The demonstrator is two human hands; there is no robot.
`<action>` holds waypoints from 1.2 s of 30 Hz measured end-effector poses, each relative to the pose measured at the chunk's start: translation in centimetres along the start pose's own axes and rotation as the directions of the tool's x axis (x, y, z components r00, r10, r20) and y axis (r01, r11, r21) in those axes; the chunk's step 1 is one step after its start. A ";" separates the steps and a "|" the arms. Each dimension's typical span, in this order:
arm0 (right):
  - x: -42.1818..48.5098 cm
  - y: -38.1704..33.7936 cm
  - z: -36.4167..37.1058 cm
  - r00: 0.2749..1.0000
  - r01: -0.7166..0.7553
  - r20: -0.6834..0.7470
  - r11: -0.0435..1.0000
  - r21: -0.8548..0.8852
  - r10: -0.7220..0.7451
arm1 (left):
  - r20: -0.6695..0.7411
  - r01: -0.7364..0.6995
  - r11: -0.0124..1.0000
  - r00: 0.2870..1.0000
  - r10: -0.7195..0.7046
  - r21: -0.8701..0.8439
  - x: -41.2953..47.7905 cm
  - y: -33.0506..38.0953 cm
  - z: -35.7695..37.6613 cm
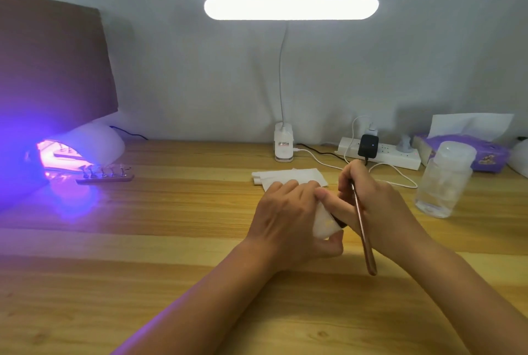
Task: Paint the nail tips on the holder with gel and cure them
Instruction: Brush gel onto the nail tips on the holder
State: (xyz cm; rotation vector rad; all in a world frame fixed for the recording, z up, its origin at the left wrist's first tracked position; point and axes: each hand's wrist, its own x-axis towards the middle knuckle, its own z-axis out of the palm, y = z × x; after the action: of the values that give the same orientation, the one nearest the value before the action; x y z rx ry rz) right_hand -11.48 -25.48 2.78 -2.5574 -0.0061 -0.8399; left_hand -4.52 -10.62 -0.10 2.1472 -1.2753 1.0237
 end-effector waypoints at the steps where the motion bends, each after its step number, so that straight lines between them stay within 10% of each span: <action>1: -0.2 0.0 0.3 1.000 0.009 -0.029 0.999 -0.054 -0.010 | -0.009 -0.030 1.000 1.000 0.030 0.010 0.0 -0.2 0.1; 9: -0.3 0.5 -0.1 0.992 0.087 -0.082 0.995 -0.054 -0.091 | 0.176 0.193 0.943 0.973 -0.149 -0.272 0.3 0.4 -0.7; 14: -0.8 -0.5 0.7 0.976 0.129 -0.145 0.964 -0.233 -0.166 | -0.018 0.012 0.999 1.000 -0.013 -0.052 -0.1 0.2 0.2; 19: -0.6 -1.6 1.0 0.988 0.006 -0.155 0.993 0.119 0.013 | -0.080 0.129 0.989 0.988 -0.135 -0.068 -0.2 -1.2 0.4; 25: 0.8 0.5 -1.4 0.904 -0.106 -0.376 0.958 0.265 0.204 | 0.000 0.640 0.768 0.768 -0.641 -0.027 -0.4 -5.4 0.0; 30: 1.0 2.8 -1.9 0.955 -0.082 -0.255 0.963 0.258 0.150 | 0.184 0.832 0.553 0.537 -0.823 0.044 -1.5 -8.2 -0.2; 36: 1.2 3.9 -1.5 0.911 -0.272 -0.054 0.693 0.667 0.409 | 0.186 0.835 0.550 0.545 -0.818 -0.027 -1.6 -7.8 0.0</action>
State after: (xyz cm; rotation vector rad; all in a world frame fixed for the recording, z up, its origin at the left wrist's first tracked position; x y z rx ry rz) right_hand -10.77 -29.82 2.92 -1.7312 0.2058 -0.7669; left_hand 1.80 -6.00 -1.38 2.3378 -0.1953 0.3495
